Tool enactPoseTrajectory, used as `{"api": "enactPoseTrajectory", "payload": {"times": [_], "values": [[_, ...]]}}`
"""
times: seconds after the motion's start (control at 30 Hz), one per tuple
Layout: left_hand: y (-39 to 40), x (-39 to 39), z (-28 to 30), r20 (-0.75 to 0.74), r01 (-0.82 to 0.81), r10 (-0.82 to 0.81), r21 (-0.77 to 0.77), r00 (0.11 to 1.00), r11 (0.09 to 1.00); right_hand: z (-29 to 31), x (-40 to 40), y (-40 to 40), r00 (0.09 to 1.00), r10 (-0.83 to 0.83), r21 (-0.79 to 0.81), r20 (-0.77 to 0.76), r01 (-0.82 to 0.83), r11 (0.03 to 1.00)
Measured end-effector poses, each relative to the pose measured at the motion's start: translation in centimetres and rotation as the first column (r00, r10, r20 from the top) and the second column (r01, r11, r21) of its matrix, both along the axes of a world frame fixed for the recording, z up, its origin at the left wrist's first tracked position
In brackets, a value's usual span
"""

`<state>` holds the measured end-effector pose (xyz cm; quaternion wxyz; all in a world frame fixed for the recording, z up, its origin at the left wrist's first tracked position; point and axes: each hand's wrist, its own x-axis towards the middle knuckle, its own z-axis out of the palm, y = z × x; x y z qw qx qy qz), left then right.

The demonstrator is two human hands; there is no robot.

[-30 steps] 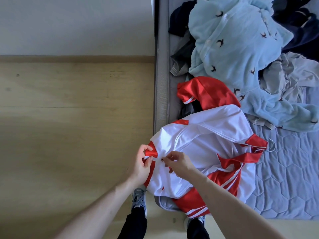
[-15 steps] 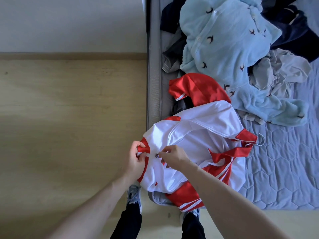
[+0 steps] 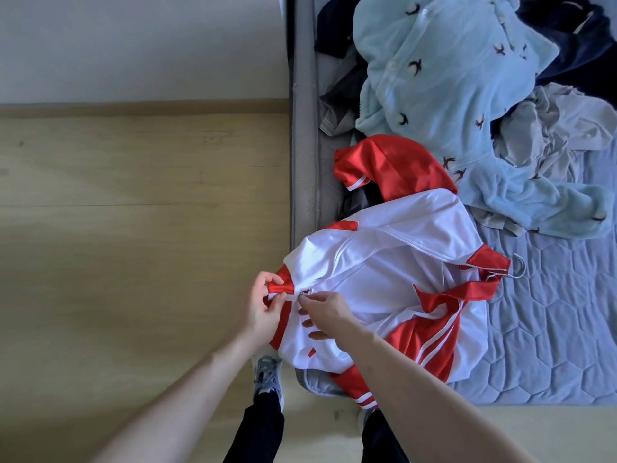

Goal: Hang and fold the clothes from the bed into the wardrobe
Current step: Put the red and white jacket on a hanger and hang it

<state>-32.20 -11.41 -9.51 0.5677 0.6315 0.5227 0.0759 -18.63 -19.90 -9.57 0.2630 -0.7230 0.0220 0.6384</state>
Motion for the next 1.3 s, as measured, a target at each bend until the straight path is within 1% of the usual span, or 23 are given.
{"api": "enactPoseTrajectory", "payload": {"times": [0.07, 0.17, 0.23, 0.3, 0.37, 0.4, 0.47, 0.5, 0.53, 0.57, 0.6, 0.67, 0.73, 0.9, 0.97, 1.03, 1.1, 1.13, 1.2, 1.23, 1.3], "values": [[0.3, 0.0, 0.0, 0.000, -0.002, 0.002, 0.004, 1.000, 1.000, 0.2, -0.3, 0.2, 0.999, -0.013, 0.007, -0.041, 0.013, 1.000], [0.5, -0.1, -0.1, -0.006, -0.010, 0.010, -0.004, 1.000, 1.000, 0.2, -0.8, 0.5, 1.000, -0.025, 0.058, 0.000, 0.025, 0.998], [0.7, -0.1, -0.1, -0.007, -0.023, 0.022, -0.017, 1.000, 1.000, 0.1, -0.9, 0.6, 0.999, 0.034, 0.060, 0.037, -0.036, 0.998], [0.9, -0.3, -0.1, -0.010, -0.026, 0.025, -0.022, 1.000, 0.999, -0.1, -1.0, 0.7, 0.988, 0.129, 0.063, 0.090, -0.135, 0.989], [1.0, -0.4, -0.1, -0.004, -0.012, 0.012, -0.024, 1.000, 1.000, -0.3, -1.0, 0.8, 0.962, 0.213, 0.088, 0.170, -0.230, 0.969], [1.0, -0.4, -0.1, -0.003, -0.010, 0.010, -0.024, 1.000, 1.000, -0.3, -1.0, 0.7, 0.937, 0.258, 0.100, 0.236, -0.287, 0.953], [0.8, -0.5, -0.2, -0.001, -0.023, 0.023, -0.035, 1.000, 0.999, -0.5, -0.9, 0.4, 0.858, 0.336, 0.086, 0.389, -0.397, 0.914], [0.7, -0.4, -0.1, -0.001, -0.029, 0.029, -0.040, 1.000, 0.999, -0.7, -0.8, 0.2, 0.823, 0.355, 0.064, 0.444, -0.424, 0.903], [0.6, -0.3, 0.0, -0.001, -0.032, 0.032, -0.042, 0.999, 0.999, -0.8, -0.6, 0.1, 0.807, 0.359, 0.048, 0.470, -0.429, 0.902], [0.5, -0.3, 0.0, -0.002, -0.033, 0.033, -0.042, 0.999, 0.999, -0.9, -0.5, 0.0, 0.814, 0.347, 0.045, 0.466, -0.414, 0.909], [0.4, -0.3, 0.1, -0.003, -0.033, 0.033, -0.042, 0.999, 0.999, -0.9, -0.5, 0.0, 0.841, 0.320, 0.054, 0.436, -0.379, 0.924], [0.4, -0.3, 0.1, -0.001, -0.043, 0.043, -0.042, 0.999, 0.998, -0.7, -0.5, -0.1, 0.910, 0.228, 0.090, 0.346, -0.274, 0.958], [0.5, -0.2, 0.2, 0.009, -0.051, 0.052, -0.053, 0.999, 0.997, -0.8, -0.5, -0.2, 0.949, 0.133, 0.128, 0.284, -0.175, 0.976], [0.6, -0.1, 0.0, 0.007, -0.058, 0.058, -0.045, 0.998, 0.997, -0.6, -1.1, 0.6, 0.971, -0.083, 0.158, 0.223, 0.048, 0.986], [0.7, -0.2, -0.2, 0.003, -0.071, 0.071, -0.049, 0.997, 0.996, -0.5, -1.4, 0.4, 0.960, -0.124, 0.183, 0.249, 0.079, 0.980], [0.7, -0.3, -0.4, 0.002, -0.082, 0.082, -0.059, 0.997, 0.995, -0.5, -1.5, -0.1, 0.947, -0.072, 0.192, 0.313, 0.011, 0.981], [0.7, -0.3, -0.4, 0.003, -0.078, 0.078, -0.063, 0.997, 0.995, -0.6, -1.5, -0.6, 0.914, 0.057, 0.182, 0.401, -0.140, 0.973], [0.7, -0.3, -0.4, 0.004, -0.075, 0.075, -0.059, 0.997, 0.995, -0.7, -1.4, -0.8, 0.878, 0.142, 0.162, 0.458, -0.239, 0.957], [0.7, -0.3, -0.4, -0.001, -0.071, 0.071, -0.039, 0.997, 0.997, -1.0, -1.1, -1.2, 0.752, 0.328, 0.081, 0.572, -0.449, 0.890], [0.7, -0.3, -0.4, -0.005, -0.075, 0.074, -0.031, 0.997, 0.997, -1.2, -0.8, -1.3, 0.688, 0.402, 0.041, 0.605, -0.531, 0.847], [1.0, -0.4, -0.4, -0.019, -0.113, 0.113, 0.003, 0.993, 0.994, -1.6, 0.0, -1.7, 0.590, 0.519, -0.029, 0.618, -0.643, 0.765]]}}
